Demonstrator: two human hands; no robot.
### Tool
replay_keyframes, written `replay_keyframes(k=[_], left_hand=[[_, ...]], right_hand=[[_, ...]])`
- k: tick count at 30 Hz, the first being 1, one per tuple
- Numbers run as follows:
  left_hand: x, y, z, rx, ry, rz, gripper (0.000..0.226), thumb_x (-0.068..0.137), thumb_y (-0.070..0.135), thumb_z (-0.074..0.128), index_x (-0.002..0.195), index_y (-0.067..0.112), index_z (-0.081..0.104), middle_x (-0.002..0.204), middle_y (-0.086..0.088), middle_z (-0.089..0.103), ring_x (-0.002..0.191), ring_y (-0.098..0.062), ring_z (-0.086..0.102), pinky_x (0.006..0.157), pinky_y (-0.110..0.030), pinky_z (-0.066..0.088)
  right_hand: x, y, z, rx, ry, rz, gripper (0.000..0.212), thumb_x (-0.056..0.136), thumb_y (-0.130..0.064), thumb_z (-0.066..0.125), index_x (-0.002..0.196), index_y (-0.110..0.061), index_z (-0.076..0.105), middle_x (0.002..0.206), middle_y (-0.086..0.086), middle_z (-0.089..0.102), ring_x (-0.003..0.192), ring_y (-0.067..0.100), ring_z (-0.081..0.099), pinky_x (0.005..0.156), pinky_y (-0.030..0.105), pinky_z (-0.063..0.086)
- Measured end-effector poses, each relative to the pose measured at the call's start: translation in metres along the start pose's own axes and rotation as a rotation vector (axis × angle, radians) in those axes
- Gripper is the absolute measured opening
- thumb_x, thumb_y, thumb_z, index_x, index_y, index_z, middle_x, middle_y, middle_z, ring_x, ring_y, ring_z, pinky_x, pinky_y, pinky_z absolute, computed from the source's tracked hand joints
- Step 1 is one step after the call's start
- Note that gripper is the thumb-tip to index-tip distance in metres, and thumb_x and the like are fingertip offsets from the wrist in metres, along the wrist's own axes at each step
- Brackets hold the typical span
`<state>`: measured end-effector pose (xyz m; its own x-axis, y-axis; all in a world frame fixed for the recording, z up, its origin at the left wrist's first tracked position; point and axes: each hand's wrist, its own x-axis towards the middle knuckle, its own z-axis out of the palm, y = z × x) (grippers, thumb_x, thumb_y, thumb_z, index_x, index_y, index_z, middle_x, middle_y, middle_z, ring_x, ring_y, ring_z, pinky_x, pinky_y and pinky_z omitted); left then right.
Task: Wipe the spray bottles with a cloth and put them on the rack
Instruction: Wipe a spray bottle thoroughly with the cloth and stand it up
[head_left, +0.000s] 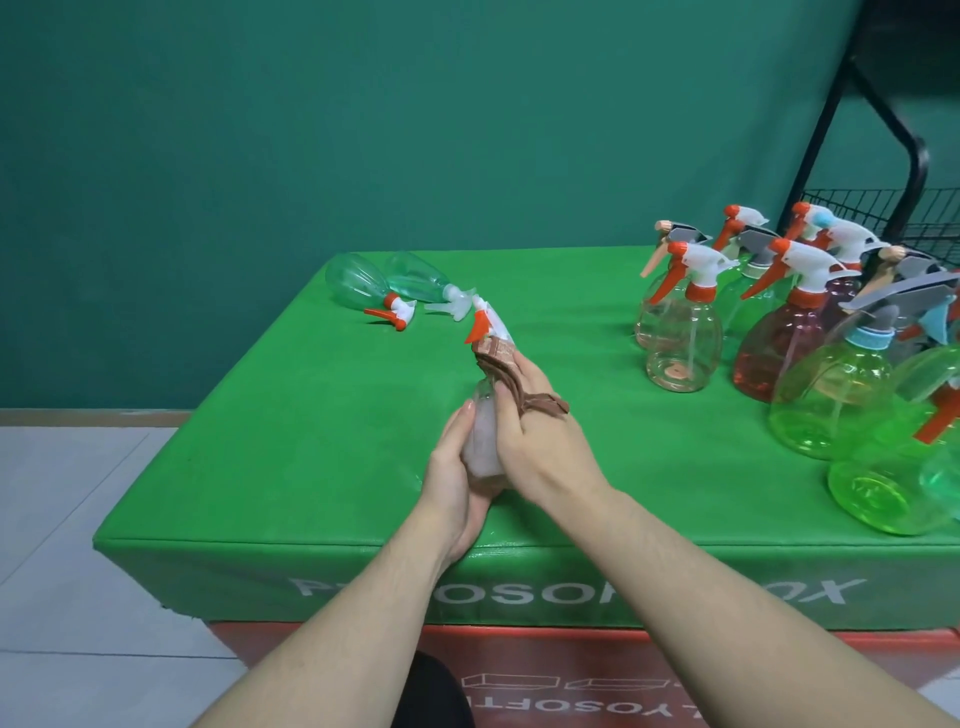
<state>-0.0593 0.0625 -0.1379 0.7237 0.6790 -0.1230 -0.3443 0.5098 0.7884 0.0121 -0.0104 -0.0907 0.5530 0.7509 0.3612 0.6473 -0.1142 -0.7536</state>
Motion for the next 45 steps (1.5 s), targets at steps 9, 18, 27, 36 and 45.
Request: replay_keyframes(k=[9,18,27,36,45], left_hand=[[0.006,-0.005,-0.003,0.001,0.081,0.058,0.078,0.091,0.059,0.063,0.149,0.009,0.049,0.138,-0.018,0.065,0.129,-0.032,0.062,0.106,-0.044,0.05],[0.004,-0.004,-0.003,-0.037,0.092,0.081,0.058,0.1,0.038,0.064,0.146,0.009,0.045,0.131,-0.026,0.065,0.11,-0.041,0.069,0.1,-0.052,0.055],[0.002,-0.004,0.0,0.108,-0.024,0.122,0.063,0.09,0.037,0.068,0.145,0.008,0.055,0.137,-0.016,0.066,0.128,-0.032,0.062,0.102,-0.04,0.053],[0.004,-0.005,0.001,0.117,-0.05,0.046,0.063,0.087,0.034,0.073,0.144,0.015,0.056,0.131,-0.008,0.071,0.11,-0.018,0.071,0.076,-0.03,0.059],[0.005,-0.01,-0.002,0.05,0.012,0.12,0.058,0.083,0.035,0.069,0.135,0.011,0.055,0.109,-0.005,0.075,0.094,-0.015,0.072,0.079,-0.026,0.058]], right_hand=[[-0.052,0.023,0.007,-0.108,-0.112,-0.099,0.06,0.1,-0.038,0.025,0.158,-0.047,0.015,0.167,-0.023,-0.004,0.154,0.002,-0.007,0.127,0.049,0.008],[-0.081,0.026,0.008,-0.148,-0.111,-0.169,0.057,0.101,-0.043,0.023,0.156,-0.053,0.009,0.167,-0.023,-0.01,0.155,0.008,-0.014,0.127,0.05,0.001],[-0.048,0.028,0.003,-0.025,-0.03,-0.105,0.057,0.102,-0.038,0.027,0.159,-0.042,0.022,0.169,-0.017,0.003,0.155,0.006,-0.004,0.127,0.046,0.009],[0.01,0.008,-0.018,0.076,-0.054,0.162,0.04,0.109,-0.034,0.034,0.146,-0.024,0.046,0.15,0.005,0.051,0.136,0.022,0.048,0.107,0.025,0.035],[-0.02,0.013,-0.005,0.073,0.016,-0.061,0.041,0.108,-0.025,0.035,0.147,-0.028,0.044,0.152,-0.004,0.044,0.137,0.009,0.043,0.114,0.018,0.028]])
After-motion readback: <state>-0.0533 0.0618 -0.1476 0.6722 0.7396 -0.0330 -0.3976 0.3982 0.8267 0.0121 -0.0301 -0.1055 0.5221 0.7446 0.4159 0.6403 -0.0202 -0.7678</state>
